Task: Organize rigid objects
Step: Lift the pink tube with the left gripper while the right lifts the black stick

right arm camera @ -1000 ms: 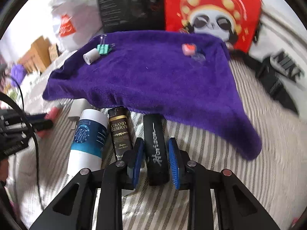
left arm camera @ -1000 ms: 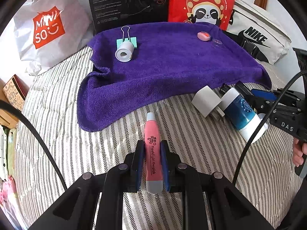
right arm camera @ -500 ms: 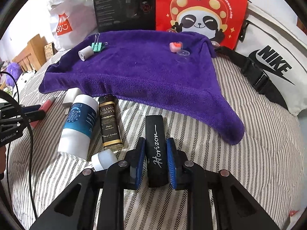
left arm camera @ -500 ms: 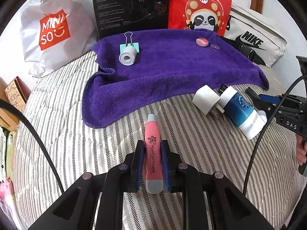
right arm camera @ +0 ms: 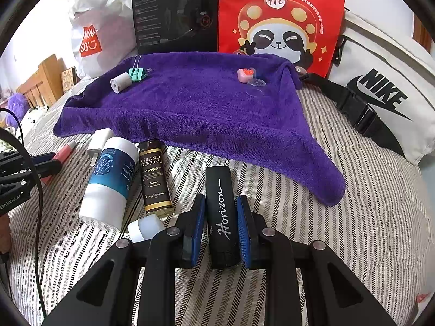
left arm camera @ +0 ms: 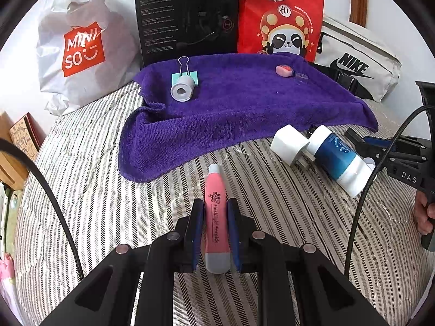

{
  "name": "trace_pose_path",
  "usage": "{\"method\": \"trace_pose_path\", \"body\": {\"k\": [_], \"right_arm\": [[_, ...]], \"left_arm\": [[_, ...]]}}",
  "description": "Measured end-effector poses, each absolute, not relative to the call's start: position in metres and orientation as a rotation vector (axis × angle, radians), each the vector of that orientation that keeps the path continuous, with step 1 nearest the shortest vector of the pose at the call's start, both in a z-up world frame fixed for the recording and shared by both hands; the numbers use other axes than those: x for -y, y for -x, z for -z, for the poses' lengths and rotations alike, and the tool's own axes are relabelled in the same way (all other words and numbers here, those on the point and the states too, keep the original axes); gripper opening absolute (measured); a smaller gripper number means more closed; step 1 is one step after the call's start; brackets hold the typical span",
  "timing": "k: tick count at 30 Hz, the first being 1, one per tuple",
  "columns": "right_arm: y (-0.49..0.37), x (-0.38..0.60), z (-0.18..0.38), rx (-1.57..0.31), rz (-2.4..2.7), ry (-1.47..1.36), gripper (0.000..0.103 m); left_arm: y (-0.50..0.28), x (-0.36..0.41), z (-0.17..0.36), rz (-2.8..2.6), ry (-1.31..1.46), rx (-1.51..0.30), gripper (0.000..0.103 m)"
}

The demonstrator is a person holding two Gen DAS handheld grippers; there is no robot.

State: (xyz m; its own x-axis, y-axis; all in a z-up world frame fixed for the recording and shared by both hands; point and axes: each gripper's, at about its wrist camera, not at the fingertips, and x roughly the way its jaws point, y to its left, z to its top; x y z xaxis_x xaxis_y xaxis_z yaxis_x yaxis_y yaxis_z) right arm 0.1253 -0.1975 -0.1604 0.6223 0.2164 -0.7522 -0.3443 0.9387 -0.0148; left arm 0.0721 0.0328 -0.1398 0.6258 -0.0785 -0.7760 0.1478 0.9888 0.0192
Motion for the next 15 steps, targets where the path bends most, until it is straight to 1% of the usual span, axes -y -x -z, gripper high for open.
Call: {"method": "trace_pose_path", "body": {"k": [15], "right_arm": [[-0.1243,0.1991,0.1605,-0.841,-0.331,0.156,0.024]], "left_arm": [[-0.0712,-0.0335,0.1411,0.131,-0.072,-0.885,0.018]]}}
